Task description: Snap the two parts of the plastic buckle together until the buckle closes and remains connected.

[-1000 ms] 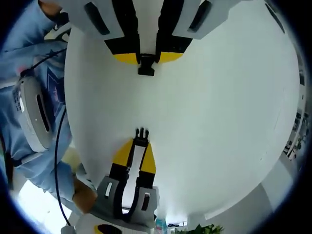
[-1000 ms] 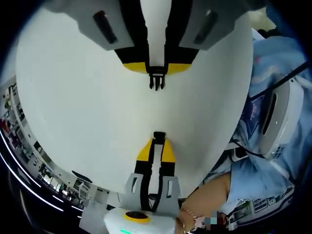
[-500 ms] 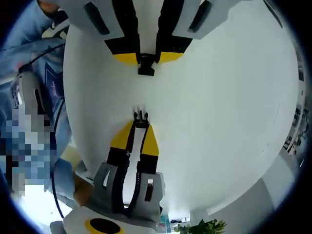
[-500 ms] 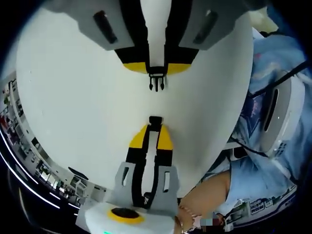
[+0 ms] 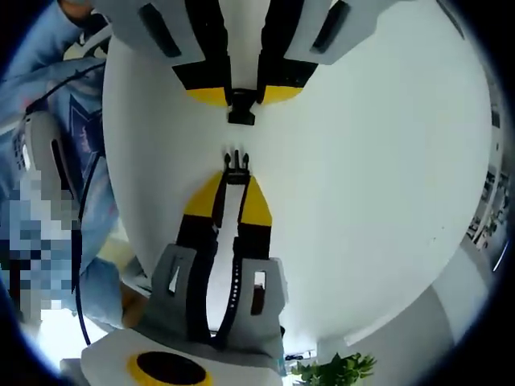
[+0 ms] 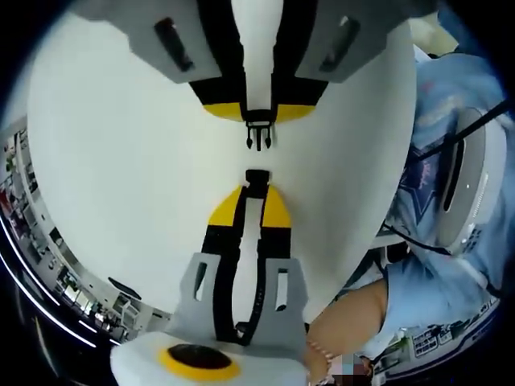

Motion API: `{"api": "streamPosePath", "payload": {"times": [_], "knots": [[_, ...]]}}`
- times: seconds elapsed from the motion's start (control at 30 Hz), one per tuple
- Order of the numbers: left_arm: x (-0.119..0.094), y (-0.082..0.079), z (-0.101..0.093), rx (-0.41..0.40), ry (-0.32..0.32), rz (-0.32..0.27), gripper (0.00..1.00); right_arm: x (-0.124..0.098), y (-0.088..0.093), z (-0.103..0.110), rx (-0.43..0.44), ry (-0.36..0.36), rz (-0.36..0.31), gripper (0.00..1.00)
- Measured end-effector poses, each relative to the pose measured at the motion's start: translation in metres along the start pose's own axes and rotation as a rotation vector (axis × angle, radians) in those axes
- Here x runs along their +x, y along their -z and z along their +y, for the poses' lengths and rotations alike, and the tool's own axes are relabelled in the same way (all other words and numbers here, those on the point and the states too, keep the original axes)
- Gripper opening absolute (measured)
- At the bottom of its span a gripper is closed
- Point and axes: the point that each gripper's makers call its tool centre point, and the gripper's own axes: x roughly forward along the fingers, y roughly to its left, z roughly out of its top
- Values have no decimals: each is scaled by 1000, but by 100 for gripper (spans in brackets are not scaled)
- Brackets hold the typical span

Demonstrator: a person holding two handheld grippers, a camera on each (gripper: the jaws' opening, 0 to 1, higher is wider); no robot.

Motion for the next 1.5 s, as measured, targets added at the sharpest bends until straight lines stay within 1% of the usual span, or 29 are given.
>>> {"api": "streamPosePath", "payload": {"times": [0.43, 0.73, 0.87, 1.0, 1.17, 1.33, 1.5], "knots": [[2, -2, 1, -2, 2, -15, 11, 3, -1, -1, 5, -7, -11, 12], [4, -1, 0, 28, 5, -19, 12, 6, 0, -2, -10, 2, -10, 14], [5, 1, -3, 36, 15, -24, 14, 6, 1, -1, 0, -7, -25, 14], [3, 6, 1, 39, -2, -19, 15, 7, 0, -2, 9, -10, -36, 14], [3, 6, 2, 34, 0, -28, 15, 8, 0, -2, 19, -21, -44, 14], [4, 5, 3, 55, -5, -28, 12, 10, 0, -1, 26, -29, -53, 12], [5, 4, 1, 63, 7, -31, 12, 11, -2, -1, 24, -24, -53, 12]]}}
